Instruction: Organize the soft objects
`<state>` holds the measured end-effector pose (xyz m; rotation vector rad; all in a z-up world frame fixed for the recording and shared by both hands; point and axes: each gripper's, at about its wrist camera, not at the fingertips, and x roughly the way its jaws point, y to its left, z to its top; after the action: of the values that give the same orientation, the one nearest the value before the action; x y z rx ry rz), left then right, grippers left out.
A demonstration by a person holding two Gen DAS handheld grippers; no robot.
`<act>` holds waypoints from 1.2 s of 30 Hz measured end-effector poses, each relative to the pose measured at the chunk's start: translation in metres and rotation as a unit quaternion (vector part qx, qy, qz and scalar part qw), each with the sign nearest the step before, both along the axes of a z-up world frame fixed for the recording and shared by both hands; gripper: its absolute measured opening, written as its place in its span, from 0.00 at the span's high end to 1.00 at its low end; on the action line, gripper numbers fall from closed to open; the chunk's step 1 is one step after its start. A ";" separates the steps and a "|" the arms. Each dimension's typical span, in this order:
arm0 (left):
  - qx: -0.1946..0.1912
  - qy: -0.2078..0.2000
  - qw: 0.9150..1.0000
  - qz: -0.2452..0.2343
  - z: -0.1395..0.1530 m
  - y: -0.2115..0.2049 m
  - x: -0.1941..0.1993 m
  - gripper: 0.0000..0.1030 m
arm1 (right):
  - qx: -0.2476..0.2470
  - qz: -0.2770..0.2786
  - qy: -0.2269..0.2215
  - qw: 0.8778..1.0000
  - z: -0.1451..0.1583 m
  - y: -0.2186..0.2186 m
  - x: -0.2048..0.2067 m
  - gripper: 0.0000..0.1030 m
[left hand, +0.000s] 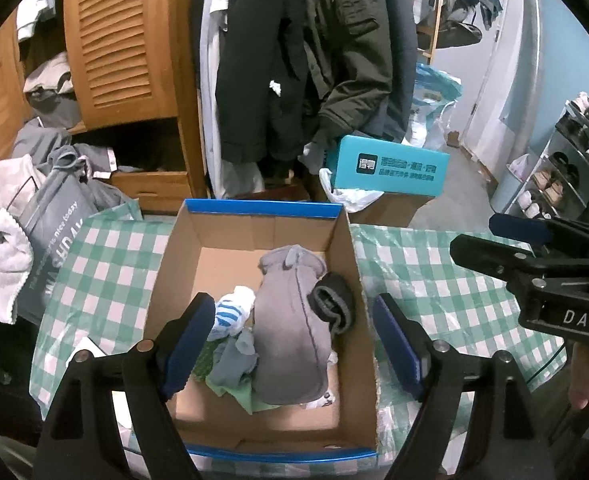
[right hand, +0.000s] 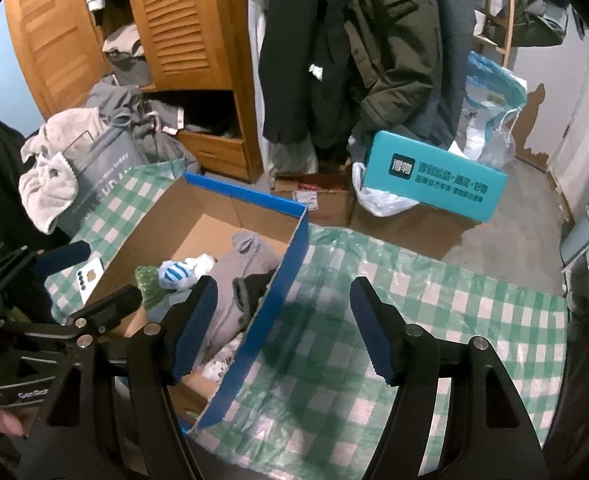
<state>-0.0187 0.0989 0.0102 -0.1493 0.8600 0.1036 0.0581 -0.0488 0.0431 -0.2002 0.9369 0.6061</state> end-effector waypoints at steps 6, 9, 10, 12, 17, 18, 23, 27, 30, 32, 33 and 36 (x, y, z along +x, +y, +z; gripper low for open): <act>-0.005 -0.002 1.000 0.004 0.000 -0.004 0.003 0.20 | 0.002 -0.007 0.002 1.000 -0.002 -0.011 0.002 0.33; -0.010 -0.003 1.000 0.009 0.001 -0.004 0.003 0.20 | 0.002 -0.009 0.005 1.000 -0.003 -0.015 0.002 0.33; -0.012 -0.002 1.000 0.011 0.001 -0.004 0.003 0.20 | 0.002 -0.010 0.005 1.000 -0.003 -0.016 0.003 0.33; -0.016 0.001 1.000 0.013 0.001 -0.005 0.005 0.20 | 0.002 -0.013 0.006 1.000 -0.004 -0.019 0.003 0.33; -0.014 0.005 1.000 0.012 0.000 -0.008 0.006 0.20 | 0.002 -0.018 0.008 1.000 -0.006 -0.025 0.005 0.33; -0.014 0.005 1.000 0.012 0.000 -0.008 0.006 0.20 | 0.002 -0.019 0.009 1.000 -0.006 -0.025 0.005 0.33; -0.007 0.005 1.000 0.006 0.002 -0.012 0.006 0.20 | 0.003 -0.020 0.009 1.000 -0.006 -0.027 0.005 0.33; -0.006 0.005 1.000 0.006 0.002 -0.013 0.006 0.20 | 0.003 -0.020 0.010 1.000 -0.006 -0.028 0.005 0.33; -0.006 0.005 1.000 0.007 0.002 -0.013 0.006 0.20 | 0.003 -0.020 0.009 1.000 -0.006 -0.028 0.005 0.33; -0.007 0.005 1.000 0.006 0.002 -0.013 0.006 0.20 | 0.003 -0.020 0.009 1.000 -0.006 -0.028 0.005 0.33; -0.007 0.005 1.000 0.006 0.002 -0.013 0.005 0.20 | 0.003 -0.020 0.009 1.000 -0.006 -0.028 0.005 0.33; -0.007 0.005 1.000 0.005 0.003 -0.015 0.005 0.20 | 0.003 -0.020 0.009 1.000 -0.006 -0.028 0.005 0.33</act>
<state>-0.0135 0.0842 0.0128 -0.1661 0.8707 0.1069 0.0630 -0.0765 0.0370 -0.1705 0.9549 0.5744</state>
